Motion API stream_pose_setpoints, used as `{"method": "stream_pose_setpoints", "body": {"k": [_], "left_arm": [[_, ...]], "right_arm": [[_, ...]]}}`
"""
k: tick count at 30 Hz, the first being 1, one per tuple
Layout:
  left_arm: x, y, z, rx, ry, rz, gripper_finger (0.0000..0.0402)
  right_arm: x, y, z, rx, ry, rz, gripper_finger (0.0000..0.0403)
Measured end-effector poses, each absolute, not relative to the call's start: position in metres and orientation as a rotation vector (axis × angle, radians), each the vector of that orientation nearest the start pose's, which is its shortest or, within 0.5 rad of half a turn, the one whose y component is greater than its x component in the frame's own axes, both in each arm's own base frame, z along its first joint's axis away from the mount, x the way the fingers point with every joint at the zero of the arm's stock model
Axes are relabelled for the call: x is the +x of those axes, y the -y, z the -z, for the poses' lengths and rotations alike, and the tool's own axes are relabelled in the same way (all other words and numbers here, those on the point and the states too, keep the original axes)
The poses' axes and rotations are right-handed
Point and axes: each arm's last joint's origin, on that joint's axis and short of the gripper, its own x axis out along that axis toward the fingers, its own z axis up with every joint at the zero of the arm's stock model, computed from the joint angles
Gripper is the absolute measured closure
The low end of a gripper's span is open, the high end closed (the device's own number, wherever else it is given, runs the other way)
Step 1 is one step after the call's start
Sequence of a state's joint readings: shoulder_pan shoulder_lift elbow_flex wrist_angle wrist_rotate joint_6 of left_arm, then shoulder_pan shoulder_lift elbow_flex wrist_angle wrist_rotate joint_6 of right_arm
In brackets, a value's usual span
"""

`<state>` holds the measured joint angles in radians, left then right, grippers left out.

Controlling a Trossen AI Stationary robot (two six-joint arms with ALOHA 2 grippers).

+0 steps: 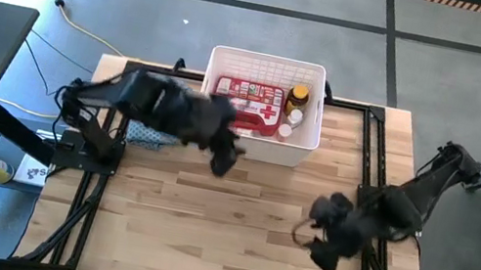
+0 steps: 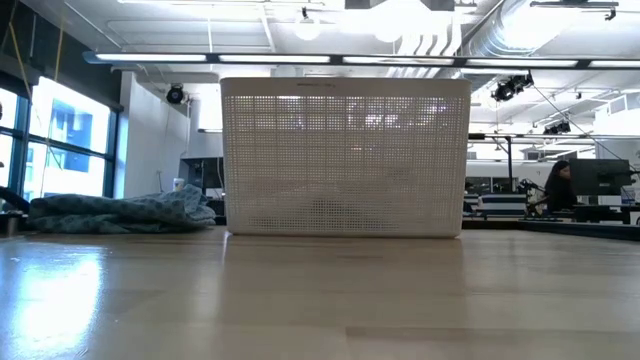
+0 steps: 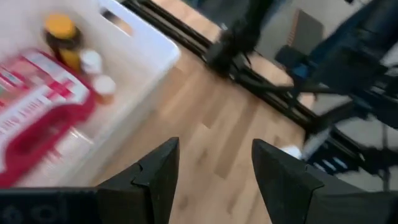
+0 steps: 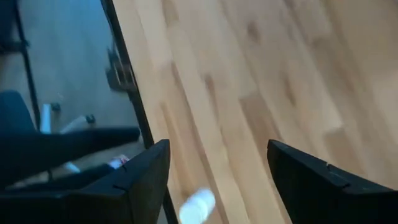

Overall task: Pick & place medical supplies in basket/bin
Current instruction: Put the white pill bottle into the white bin

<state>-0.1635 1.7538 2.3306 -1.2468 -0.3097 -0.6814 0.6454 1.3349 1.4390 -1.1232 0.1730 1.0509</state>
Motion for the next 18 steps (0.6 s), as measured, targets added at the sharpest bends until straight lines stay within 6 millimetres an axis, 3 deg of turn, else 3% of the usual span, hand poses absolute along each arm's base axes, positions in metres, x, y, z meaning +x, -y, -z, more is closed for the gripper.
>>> {"method": "stream_pose_setpoints", "body": {"k": [10, 18], "left_arm": [[0.321, 0.124, -0.468, -0.61, -0.587, -0.306, 0.017], [0.318, 0.148, -0.475, -0.713, -0.46, -0.302, 0.017]], "right_arm": [[0.164, -0.203, -0.294, 0.554, -1.073, -0.01, 0.0144], [0.143, -0.221, -0.25, 0.356, -0.984, -0.148, 0.0144]]}}
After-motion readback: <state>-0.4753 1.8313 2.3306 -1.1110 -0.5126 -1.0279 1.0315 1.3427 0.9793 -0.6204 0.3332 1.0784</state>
